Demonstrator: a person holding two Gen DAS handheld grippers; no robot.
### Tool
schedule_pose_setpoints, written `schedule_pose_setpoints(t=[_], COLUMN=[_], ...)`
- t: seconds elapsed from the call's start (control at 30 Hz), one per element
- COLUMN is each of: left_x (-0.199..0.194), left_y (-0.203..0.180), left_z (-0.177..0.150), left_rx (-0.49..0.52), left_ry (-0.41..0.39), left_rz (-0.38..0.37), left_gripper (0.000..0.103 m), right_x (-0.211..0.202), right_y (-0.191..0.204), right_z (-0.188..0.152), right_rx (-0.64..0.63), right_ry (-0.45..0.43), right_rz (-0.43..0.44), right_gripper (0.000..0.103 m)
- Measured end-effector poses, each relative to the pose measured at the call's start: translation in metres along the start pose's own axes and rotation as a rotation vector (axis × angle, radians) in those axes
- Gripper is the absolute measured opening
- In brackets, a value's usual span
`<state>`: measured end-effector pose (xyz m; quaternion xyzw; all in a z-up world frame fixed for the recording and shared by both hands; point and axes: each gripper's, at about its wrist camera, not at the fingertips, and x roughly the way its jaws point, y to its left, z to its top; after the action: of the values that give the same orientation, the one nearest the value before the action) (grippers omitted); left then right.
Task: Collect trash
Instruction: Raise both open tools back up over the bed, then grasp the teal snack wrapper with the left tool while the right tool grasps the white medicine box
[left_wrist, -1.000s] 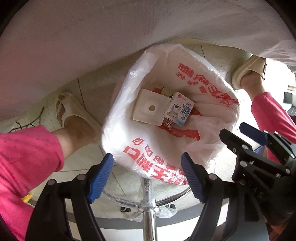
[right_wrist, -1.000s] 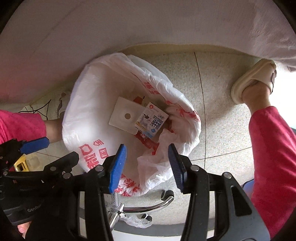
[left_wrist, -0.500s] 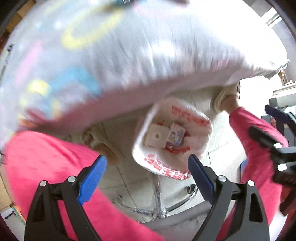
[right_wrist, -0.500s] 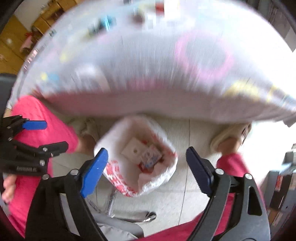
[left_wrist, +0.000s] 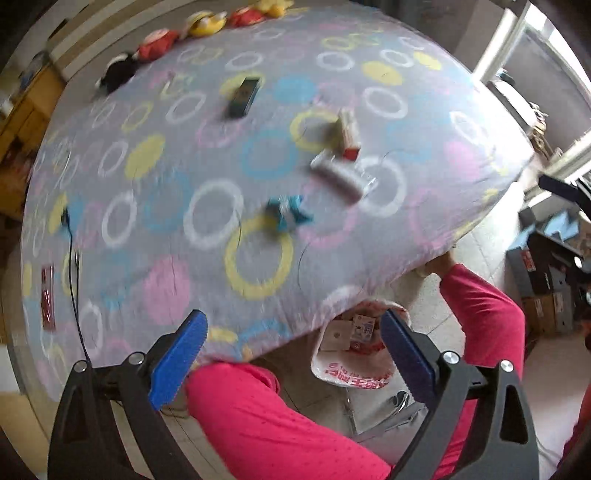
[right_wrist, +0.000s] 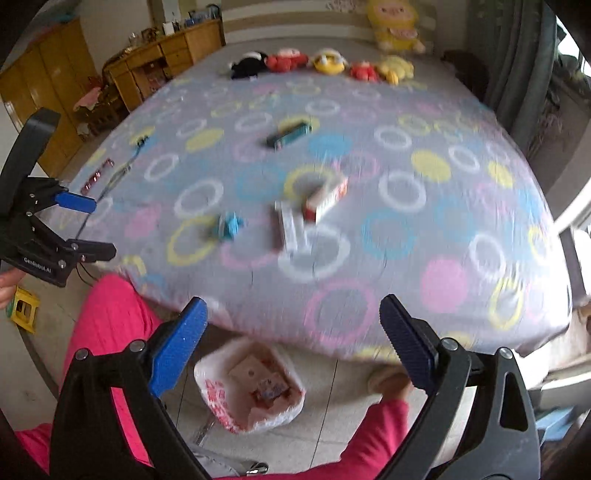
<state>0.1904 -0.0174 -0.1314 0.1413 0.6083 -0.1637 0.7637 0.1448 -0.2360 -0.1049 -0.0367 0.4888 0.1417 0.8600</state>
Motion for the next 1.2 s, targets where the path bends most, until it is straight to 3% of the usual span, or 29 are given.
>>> schedule_pose_setpoints(t=[0.27, 0.57, 0.8, 1.2], left_x=[-0.012, 0.023, 0.078, 0.171], left_y=[0.005, 0.010, 0.014, 0.019], left_z=[0.042, 0.076, 0.089, 0.100], left_rx=[0.038, 0.053, 0.026, -0.030], left_ry=[0.017, 0.064, 0.112, 0.174], left_rz=[-0.056, -0.066, -0.052, 0.003], left_gripper=[0.092, 0.092, 0.092, 0.092], right_x=[-0.007, 0.032, 0.096, 0.224], right_y=[0.001, -0.011, -0.025, -0.051], right_z=[0.061, 0.109, 0.127, 0.127], right_rx=[-0.040, 0.032, 0.084, 0.178], right_ry=[-0.025, -0.008, 0.065, 0.220], right_rz=[0.029, 0.067, 0.026, -0.044], right_gripper=[0.092, 0.092, 0.092, 0.092])
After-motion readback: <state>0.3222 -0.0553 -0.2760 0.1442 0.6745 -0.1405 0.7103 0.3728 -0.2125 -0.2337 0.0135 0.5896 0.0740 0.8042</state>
